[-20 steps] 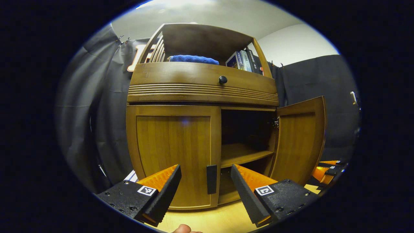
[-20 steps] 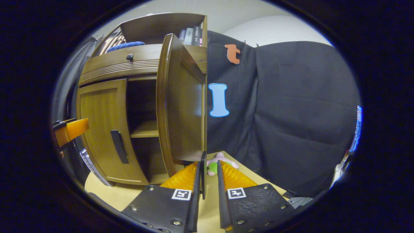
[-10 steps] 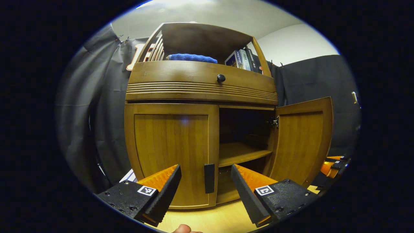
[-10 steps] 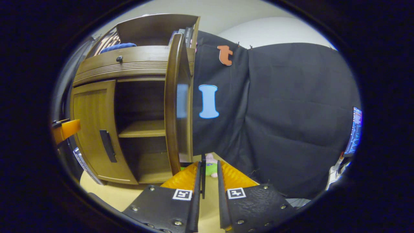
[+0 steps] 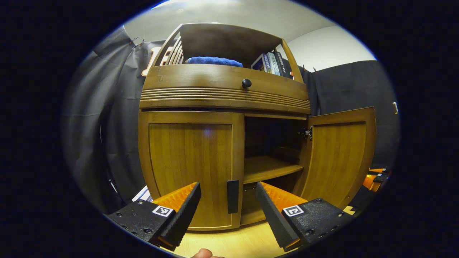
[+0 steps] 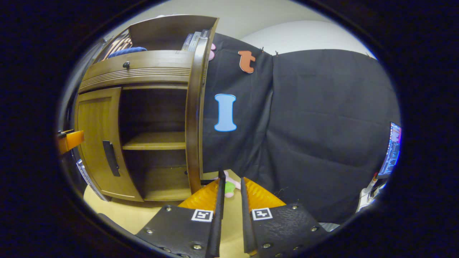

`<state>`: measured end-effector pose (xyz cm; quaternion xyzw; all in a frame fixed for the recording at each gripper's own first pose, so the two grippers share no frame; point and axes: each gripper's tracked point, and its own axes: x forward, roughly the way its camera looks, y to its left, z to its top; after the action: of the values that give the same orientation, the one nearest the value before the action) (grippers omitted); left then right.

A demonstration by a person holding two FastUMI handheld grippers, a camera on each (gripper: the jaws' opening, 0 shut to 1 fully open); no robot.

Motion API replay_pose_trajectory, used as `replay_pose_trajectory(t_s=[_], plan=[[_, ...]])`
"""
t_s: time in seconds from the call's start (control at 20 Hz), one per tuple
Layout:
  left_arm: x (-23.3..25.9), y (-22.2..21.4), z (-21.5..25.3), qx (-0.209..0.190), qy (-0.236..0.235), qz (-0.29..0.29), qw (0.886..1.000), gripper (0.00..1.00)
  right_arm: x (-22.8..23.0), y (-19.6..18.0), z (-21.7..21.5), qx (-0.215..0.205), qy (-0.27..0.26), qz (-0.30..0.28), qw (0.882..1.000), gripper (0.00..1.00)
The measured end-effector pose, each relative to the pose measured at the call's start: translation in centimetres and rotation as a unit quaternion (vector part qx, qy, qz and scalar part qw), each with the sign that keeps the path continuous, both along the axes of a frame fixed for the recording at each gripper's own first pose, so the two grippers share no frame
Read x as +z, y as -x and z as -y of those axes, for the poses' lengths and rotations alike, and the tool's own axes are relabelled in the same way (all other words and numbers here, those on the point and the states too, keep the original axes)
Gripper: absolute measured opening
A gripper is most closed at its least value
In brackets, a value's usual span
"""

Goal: Open the right door of the double-door shoe cabinet with the right hand, and open the left door with the left hand.

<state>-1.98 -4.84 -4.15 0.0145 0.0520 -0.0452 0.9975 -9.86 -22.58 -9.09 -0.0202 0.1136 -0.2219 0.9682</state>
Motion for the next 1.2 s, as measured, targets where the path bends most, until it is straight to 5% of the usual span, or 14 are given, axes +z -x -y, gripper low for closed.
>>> replay_pose_trajectory(t_s=[0.25,0.3,0.35,0.65,1.2], plan=[[-0.9,-0.7,0.2,0.005,0.000,-0.010,1.000,0.95,0.2,0.4,2.8,-0.027,-0.001,0.002,1.000,0.25],[-1.0,-0.9,0.3,0.005,0.001,-0.013,1.000,0.95,0.1,0.7,3.7,-0.043,0.004,-0.001,0.999,0.19],[-1.2,-1.1,0.4,0.006,0.002,-0.015,1.000,0.92,0.4,1.5,4.1,-0.053,0.009,-0.002,0.999,0.03],[-2.2,-2.7,1.1,0.010,-0.004,-0.023,1.000,0.95,0.7,1.6,4.1,-0.045,-0.004,0.002,0.999,0.12],[-5.7,-8.7,1.3,0.035,-0.033,-0.037,0.998,0.93,1.7,5.8,6.9,-0.079,0.028,-0.019,0.996,0.07]])
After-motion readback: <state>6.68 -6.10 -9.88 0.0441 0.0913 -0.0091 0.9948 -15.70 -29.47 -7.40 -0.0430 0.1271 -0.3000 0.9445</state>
